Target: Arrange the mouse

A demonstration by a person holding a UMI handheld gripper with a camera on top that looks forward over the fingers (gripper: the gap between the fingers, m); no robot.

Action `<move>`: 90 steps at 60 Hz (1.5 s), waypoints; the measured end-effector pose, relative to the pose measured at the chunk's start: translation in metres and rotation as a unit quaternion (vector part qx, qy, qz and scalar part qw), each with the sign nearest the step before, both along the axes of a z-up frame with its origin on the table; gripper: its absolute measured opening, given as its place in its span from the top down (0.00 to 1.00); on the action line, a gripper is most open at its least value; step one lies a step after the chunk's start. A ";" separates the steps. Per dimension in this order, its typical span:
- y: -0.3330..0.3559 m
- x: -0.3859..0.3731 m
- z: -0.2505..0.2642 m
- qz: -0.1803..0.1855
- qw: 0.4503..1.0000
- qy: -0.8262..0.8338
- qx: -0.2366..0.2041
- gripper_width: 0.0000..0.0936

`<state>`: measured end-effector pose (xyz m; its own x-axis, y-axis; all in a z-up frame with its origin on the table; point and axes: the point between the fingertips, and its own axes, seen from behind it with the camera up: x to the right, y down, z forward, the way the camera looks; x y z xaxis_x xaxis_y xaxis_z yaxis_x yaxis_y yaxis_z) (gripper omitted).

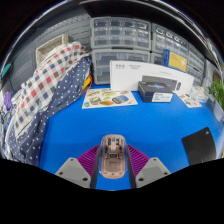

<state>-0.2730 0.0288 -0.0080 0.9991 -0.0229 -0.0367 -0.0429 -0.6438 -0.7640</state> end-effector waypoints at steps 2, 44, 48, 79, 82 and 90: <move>0.001 0.001 -0.001 -0.003 1.000 0.002 -0.002 0.53; -0.002 0.134 0.208 0.061 0.989 -0.013 0.133 0.65; -0.006 0.182 0.234 0.045 0.987 -0.021 0.155 0.65; -0.054 0.353 0.063 -0.006 1.000 -0.003 0.006 0.65; -0.059 0.350 0.038 -0.004 1.000 0.002 -0.011 0.65; -0.070 0.340 -0.005 0.011 0.999 0.009 -0.049 0.64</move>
<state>0.0668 -0.0415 -0.0127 0.9985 -0.0053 -0.0541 -0.0415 -0.7166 -0.6962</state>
